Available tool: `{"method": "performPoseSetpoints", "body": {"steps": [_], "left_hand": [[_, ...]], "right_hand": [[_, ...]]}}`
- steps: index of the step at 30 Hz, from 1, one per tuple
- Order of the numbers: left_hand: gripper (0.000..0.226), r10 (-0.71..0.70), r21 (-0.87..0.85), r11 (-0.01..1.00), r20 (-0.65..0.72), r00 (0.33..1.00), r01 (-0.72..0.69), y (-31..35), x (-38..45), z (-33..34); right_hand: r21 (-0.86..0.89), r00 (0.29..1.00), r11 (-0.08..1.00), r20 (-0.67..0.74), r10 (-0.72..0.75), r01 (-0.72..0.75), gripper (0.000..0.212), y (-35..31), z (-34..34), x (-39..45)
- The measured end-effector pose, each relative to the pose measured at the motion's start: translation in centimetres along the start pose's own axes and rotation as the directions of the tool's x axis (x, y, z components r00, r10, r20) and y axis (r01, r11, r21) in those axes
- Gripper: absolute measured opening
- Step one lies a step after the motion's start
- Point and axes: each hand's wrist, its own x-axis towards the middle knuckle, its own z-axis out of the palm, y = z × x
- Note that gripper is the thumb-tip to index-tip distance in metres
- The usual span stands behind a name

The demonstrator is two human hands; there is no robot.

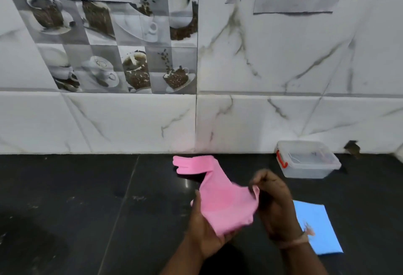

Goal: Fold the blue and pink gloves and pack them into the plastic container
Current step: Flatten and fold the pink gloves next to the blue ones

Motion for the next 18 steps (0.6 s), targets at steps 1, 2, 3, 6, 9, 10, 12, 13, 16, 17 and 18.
{"method": "performPoseSetpoints", "body": {"steps": [1,2,3,6,9,10,12,13,16,17,18], "left_hand": [[0.083,0.053,-0.001,0.999,-0.007,0.999,-0.053,-0.2,-0.3,-0.2],[0.074,0.099,0.05,0.994,-0.047,0.994,-0.097,-0.4,-0.5,-0.7],[0.062,0.081,0.054,0.996,-0.071,0.994,-0.077,-0.8,-0.4,-1.4],[0.056,-0.031,0.137,0.99,-0.052,0.998,0.038,-2.2,-1.4,-3.1],[0.056,-0.099,0.24,0.965,-0.054,0.994,0.109,-3.1,-2.3,-3.4],[0.056,-0.12,0.28,0.951,-0.047,0.992,0.129,-3.3,-2.5,-3.2],[0.06,-0.168,0.396,0.904,-0.023,0.986,0.163,-3.3,-3.1,-2.4],[0.062,-0.203,0.447,0.877,0.015,0.979,0.175,-3.2,-3.6,-2.1],[0.059,-0.276,0.529,0.837,0.191,0.942,0.138,-2.5,-4.4,-1.0],[0.055,-0.27,0.557,0.823,0.215,0.938,0.109,-2.3,-4.3,-0.8],[0.054,-0.238,0.583,0.808,0.201,0.95,0.08,-2.3,-4.1,-0.8]], "right_hand": [[-0.053,0.993,0.993,0.053,0.104,-0.101,0.011,0.5,-0.5,-1.5],[-0.144,0.969,0.967,0.097,0.226,-0.211,0.012,1.1,-1.1,-3.0],[-0.262,0.925,0.912,0.129,0.356,-0.315,0.012,1.7,-1.6,-4.5],[-0.507,0.887,0.744,-0.102,0.45,-0.436,0.021,4.1,-2.7,-7.9],[-0.555,0.83,0.625,-0.448,0.331,-0.549,0.054,5.5,-3.1,-8.8],[-0.529,0.79,0.589,-0.442,0.424,-0.611,0.066,5.4,-2.8,-8.8],[-0.408,0.792,0.679,-0.278,0.544,-0.61,0.071,6.1,-3.4,-8.7],[-0.331,0.825,0.756,-0.207,0.526,-0.564,0.066,6.4,-3.8,-8.7],[-0.204,0.902,0.88,-0.131,0.411,-0.43,0.048,6.4,-4.8,-8.5],[-0.201,0.911,0.889,-0.115,0.395,-0.411,0.044,6.3,-5.1,-8.3],[-0.228,0.916,0.887,-0.119,0.383,-0.401,0.038,6.2,-5.4,-8.0]]}}
